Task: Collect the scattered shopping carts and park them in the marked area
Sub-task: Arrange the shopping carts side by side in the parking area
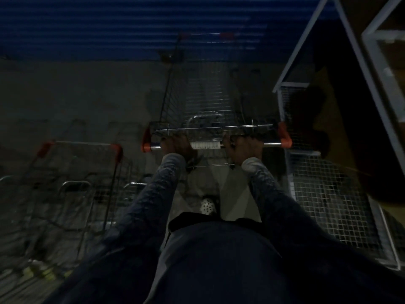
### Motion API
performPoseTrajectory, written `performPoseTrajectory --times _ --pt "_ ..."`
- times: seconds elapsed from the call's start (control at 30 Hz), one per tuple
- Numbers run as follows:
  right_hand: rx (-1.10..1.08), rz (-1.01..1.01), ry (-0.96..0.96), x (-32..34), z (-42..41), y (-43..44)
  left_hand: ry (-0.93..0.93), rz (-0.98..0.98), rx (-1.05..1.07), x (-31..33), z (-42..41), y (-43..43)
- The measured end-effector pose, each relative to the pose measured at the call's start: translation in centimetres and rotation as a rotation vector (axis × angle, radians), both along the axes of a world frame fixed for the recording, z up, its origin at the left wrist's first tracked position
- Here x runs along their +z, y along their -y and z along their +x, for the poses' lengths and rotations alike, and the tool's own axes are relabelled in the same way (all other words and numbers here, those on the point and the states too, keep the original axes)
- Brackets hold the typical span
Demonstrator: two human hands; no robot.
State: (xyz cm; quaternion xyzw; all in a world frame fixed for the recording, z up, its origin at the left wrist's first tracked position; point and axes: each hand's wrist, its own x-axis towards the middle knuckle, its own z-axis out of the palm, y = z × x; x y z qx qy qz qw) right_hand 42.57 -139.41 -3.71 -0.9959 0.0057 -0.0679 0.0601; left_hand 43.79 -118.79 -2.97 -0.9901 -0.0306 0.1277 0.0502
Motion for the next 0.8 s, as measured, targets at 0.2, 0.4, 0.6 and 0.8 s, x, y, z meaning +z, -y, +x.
performPoseTrajectory --times 0.2,0.4,0.6,0.8 --pt "0.026 -0.075 0.038 -0.7 -9.6 -0.4 0.004 -0.073 0.086 -0.5 -10.3 -0.4" --pt "0.037 -0.093 0.038 -0.5 -22.7 -1.3 0.003 -0.063 0.056 -0.3 -23.6 -1.4" --pt "0.007 -0.009 0.102 -0.4 -33.9 -3.7 0.032 0.002 -0.01 -0.5 -34.2 -4.0" --pt "-0.011 -0.057 0.158 -0.7 -40.8 -5.2 -0.001 -0.078 -0.003 0.0 -40.3 -5.6"
